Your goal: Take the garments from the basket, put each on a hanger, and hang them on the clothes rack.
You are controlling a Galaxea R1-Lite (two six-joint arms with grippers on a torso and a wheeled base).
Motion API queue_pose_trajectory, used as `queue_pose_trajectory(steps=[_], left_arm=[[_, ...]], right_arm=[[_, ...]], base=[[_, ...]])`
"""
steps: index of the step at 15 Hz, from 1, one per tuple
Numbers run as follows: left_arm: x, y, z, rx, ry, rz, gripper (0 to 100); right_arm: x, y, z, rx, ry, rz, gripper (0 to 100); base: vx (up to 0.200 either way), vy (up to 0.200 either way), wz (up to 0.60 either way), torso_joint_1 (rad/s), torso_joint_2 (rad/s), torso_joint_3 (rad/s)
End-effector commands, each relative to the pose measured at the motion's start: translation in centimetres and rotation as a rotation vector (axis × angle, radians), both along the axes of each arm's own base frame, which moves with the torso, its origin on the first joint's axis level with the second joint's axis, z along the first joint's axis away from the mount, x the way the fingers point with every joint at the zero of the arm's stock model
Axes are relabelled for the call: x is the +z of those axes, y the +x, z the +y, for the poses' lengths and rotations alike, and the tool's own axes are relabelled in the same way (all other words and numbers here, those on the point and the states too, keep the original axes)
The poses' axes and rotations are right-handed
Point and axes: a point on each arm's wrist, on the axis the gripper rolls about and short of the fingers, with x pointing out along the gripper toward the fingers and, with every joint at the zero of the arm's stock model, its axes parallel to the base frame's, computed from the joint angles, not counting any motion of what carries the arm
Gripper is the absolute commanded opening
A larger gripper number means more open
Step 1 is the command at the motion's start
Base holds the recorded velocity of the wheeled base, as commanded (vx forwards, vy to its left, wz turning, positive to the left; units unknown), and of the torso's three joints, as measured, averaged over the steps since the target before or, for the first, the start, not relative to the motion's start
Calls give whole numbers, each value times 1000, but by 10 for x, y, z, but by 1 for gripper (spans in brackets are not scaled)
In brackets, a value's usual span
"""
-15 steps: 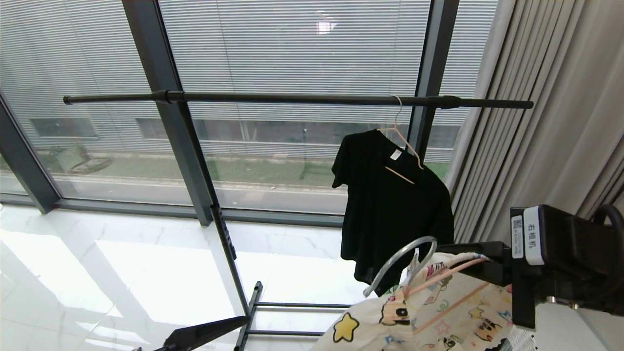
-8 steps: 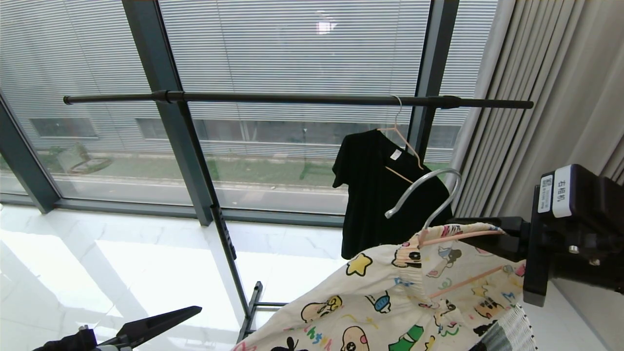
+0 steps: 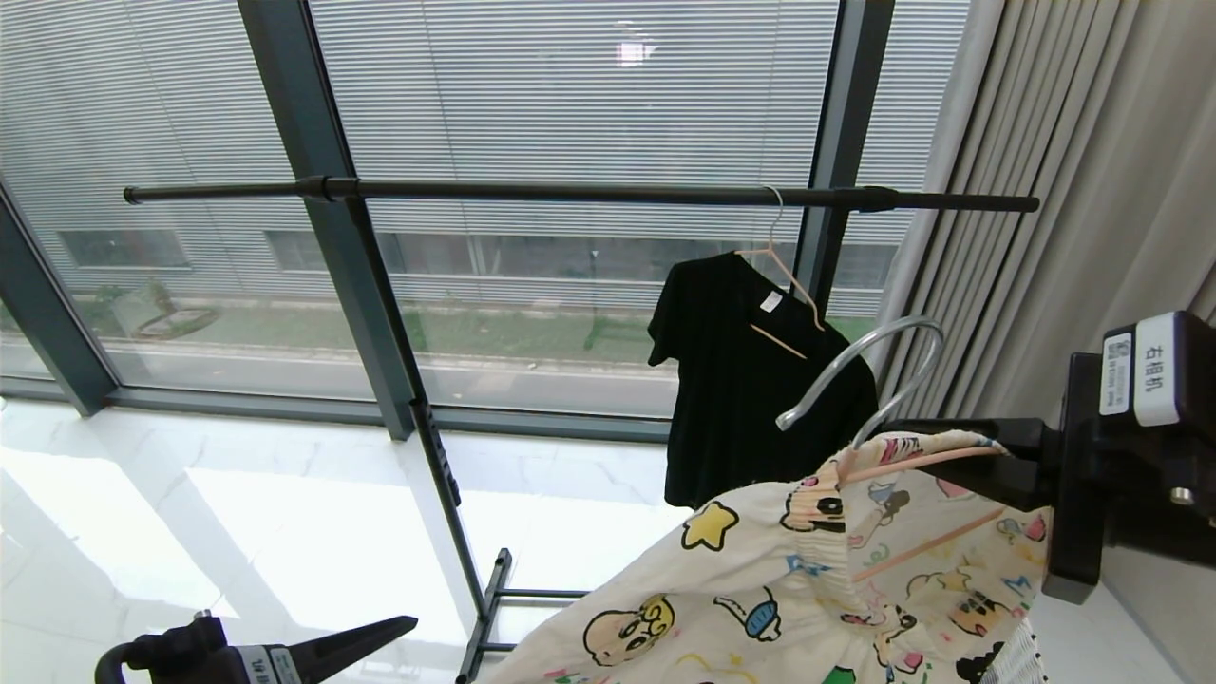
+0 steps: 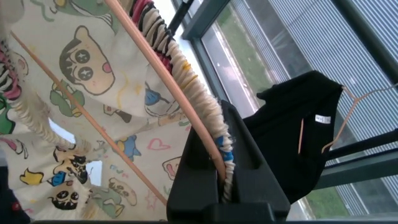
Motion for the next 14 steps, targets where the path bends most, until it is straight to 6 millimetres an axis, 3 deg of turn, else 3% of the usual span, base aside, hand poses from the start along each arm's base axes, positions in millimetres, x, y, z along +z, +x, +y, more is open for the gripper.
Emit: queue_pose_trajectory(steps=[1,4,7,10,14], left_arm=[[-2,1,-3,-3,17,11,0],[-4,4,0,30,23,18,0],[-8,12,18,181,23,16,0],[-16,7,29,218,34,18,0],[-7,10,24,201,7,1,0]], right_arm=[[1,-2,0,5,5,-5,0],[3,-4,-3,0,11,-12,0],[1,-3,-8,-24,12,-5,0],[3,-3,-8,-36,47,25,0],[4,-6,-9,-46,52,22,0]], base=[[0,0,0,0,0,0],[0,0,0,0,0,0],[0,0,0,0,0,0],[0,0,0,0,0,0],[0,0,0,0,0,0]])
